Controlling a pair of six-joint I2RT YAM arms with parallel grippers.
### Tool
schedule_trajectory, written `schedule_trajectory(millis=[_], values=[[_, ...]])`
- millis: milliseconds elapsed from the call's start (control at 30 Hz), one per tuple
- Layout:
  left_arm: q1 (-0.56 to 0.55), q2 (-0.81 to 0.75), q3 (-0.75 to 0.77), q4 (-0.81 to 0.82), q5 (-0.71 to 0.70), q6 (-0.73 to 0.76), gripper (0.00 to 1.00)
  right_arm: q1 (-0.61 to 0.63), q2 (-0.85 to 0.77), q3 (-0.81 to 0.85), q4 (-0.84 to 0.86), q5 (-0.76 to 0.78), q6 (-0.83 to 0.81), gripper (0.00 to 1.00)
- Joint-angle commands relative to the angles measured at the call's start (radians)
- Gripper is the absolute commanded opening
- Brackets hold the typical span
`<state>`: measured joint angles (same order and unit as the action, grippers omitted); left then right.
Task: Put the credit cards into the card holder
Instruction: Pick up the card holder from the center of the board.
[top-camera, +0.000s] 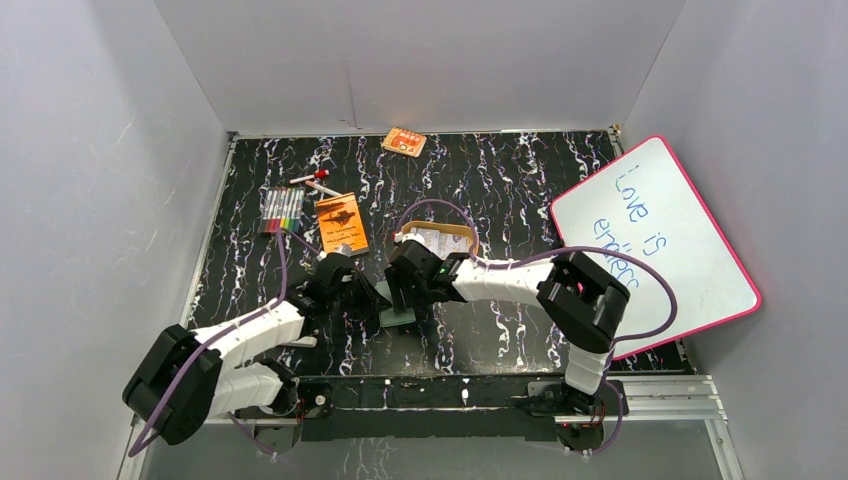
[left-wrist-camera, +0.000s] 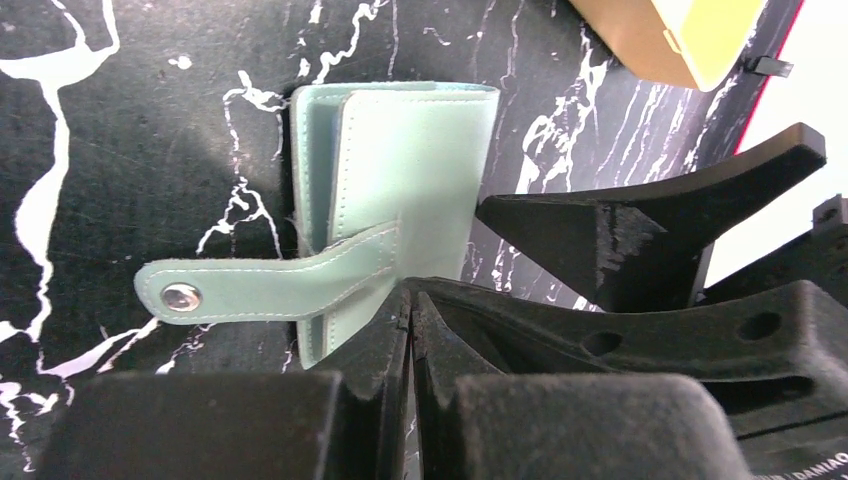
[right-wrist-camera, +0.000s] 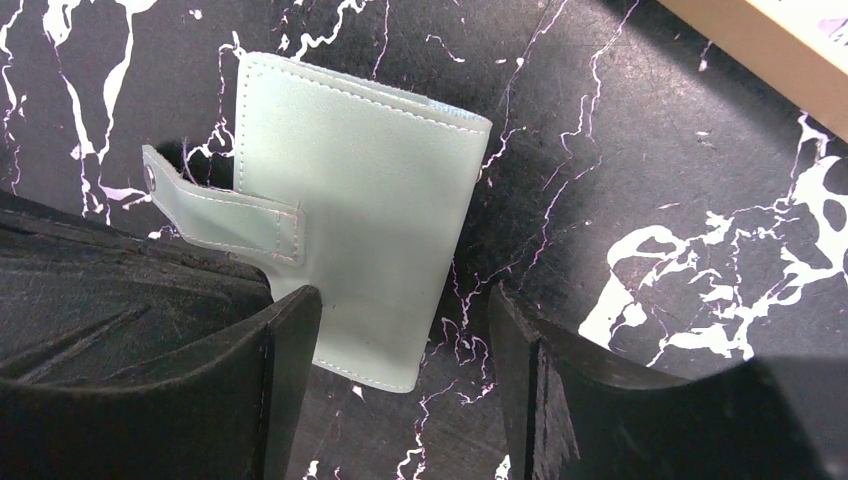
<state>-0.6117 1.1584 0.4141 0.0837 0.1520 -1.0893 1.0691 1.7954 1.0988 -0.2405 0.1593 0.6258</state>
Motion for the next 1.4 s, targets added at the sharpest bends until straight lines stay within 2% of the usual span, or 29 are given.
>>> schedule_trajectory(millis=[0,367,567,900,1100,1367], values=[[0.003,0.008,-0.021,-0.036,-0.047,-0.004,0.00,0.007,-0.011,-0.017,-0.021,-0.023,0.021,0.71],[0.003,0.037,-0.035,-0.077,-0.115,0.010,0.00,0.002,-0.096,-0.028,0.023,-0.101,0.070,0.75],[0.004,0.040,-0.065,-0.067,-0.124,0.007,0.00,-0.054,-0.183,-0.170,0.222,-0.253,0.159,0.77],[0.014,0.050,-0.104,-0.064,-0.132,0.000,0.00,-0.161,-0.222,-0.384,0.555,-0.447,0.281,0.77],[0.024,0.045,-0.130,-0.065,-0.133,-0.010,0.00,-0.184,-0.198,-0.452,0.680,-0.469,0.327,0.76],[0.042,0.044,-0.153,-0.050,-0.113,-0.017,0.00,-0.183,-0.179,-0.535,0.853,-0.382,0.394,0.74]])
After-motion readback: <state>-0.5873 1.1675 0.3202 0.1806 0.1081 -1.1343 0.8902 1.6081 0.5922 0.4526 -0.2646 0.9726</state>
